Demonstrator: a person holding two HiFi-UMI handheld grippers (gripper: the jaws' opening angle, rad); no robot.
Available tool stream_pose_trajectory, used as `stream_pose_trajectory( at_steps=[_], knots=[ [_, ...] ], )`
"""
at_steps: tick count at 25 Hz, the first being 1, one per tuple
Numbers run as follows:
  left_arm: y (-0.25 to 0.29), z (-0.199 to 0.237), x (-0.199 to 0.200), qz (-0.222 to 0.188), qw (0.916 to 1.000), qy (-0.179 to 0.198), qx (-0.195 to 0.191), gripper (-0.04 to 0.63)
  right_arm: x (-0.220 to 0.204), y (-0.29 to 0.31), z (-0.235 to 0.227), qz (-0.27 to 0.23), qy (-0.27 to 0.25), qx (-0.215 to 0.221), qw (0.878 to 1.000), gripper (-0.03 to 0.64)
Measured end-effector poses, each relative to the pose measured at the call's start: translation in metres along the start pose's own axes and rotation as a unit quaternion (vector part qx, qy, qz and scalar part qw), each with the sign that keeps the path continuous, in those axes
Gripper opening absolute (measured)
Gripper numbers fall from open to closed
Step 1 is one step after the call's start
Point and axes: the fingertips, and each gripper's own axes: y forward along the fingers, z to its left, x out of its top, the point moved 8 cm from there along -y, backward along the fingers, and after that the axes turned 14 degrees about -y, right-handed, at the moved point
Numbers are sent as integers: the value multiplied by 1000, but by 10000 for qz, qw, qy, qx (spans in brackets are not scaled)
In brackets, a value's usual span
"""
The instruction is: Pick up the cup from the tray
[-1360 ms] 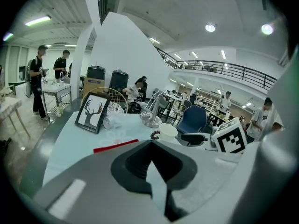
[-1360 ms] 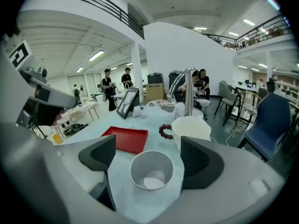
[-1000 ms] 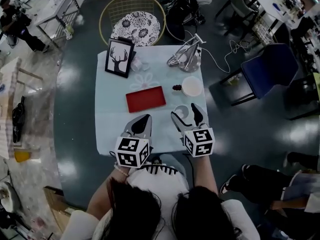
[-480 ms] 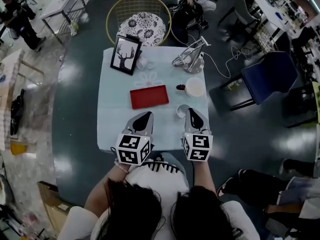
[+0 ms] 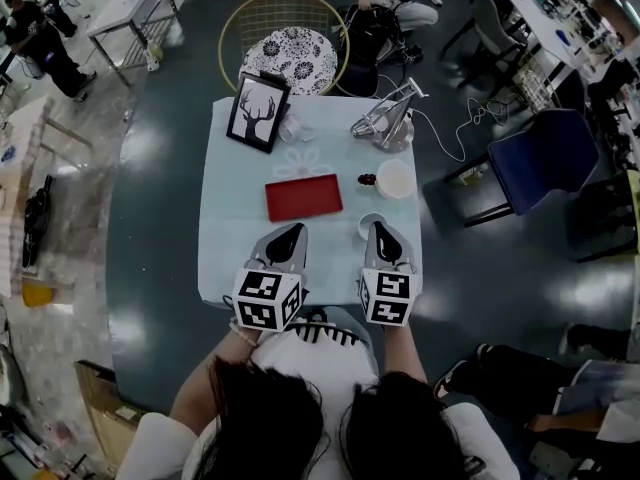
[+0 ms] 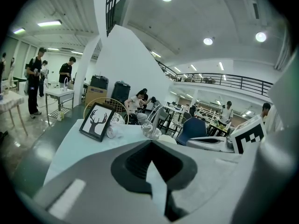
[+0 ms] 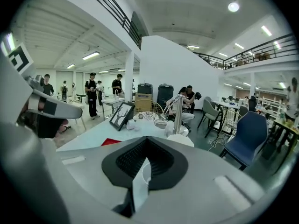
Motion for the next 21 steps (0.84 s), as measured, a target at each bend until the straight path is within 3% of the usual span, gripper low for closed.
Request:
stream_pose_trajectory(
  at_steps=[21],
  knots=[
    [8,7,11,-117,9999,-45,84,1,3,19,3,195,-168,208,9995,23]
  ],
)
